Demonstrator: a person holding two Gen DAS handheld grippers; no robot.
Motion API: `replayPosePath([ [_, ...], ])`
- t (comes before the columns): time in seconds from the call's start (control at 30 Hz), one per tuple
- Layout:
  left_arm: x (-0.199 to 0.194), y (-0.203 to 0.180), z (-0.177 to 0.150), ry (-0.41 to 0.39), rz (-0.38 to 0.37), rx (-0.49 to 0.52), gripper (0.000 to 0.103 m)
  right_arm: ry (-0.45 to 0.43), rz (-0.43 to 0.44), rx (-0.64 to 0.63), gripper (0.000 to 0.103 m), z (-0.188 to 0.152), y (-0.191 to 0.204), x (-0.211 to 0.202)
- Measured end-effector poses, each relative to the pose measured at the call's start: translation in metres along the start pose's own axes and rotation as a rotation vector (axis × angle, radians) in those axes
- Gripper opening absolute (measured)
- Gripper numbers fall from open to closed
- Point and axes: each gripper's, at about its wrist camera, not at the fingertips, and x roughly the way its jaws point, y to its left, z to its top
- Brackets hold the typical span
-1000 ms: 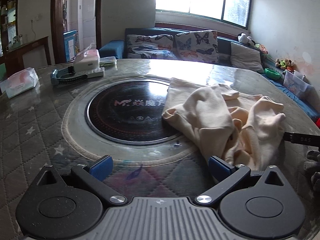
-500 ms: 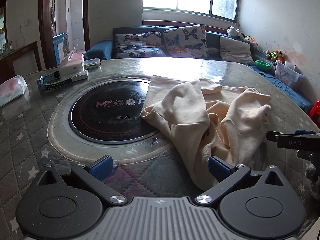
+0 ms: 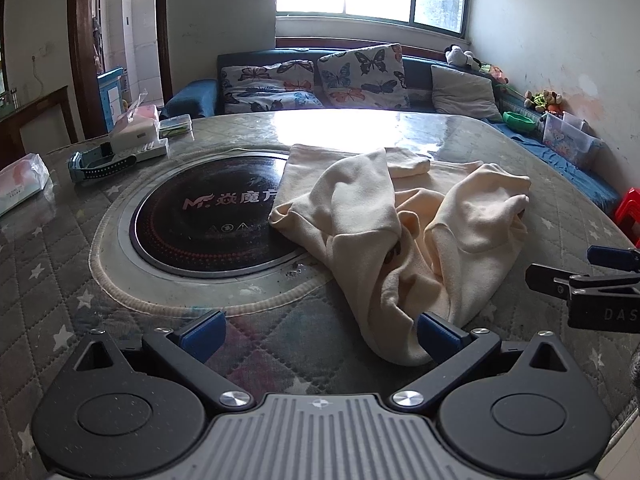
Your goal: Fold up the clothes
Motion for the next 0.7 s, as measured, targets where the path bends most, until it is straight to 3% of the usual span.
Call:
replayPosePath([
  [0.2, -0.003, -0.002, -0.004, 0.0, 0.011, 0.006, 0.103, 0.001, 0.022, -0.006, 0.099, 0.002, -0.01, -0.01],
  [0.3, -0.004, -0.003, -0.006, 0.002, 0.012, 0.009, 0.103, 0.028, 0.065, 0.02, 0.098, -0.002, -0.034, -0.025],
  [0.7, -0.008, -0.007, -0.014, 0.022, 0.014, 0.015, 0.103, 0.044, 0.075, 0.029, 0.096, -0.015, -0.041, -0.035],
])
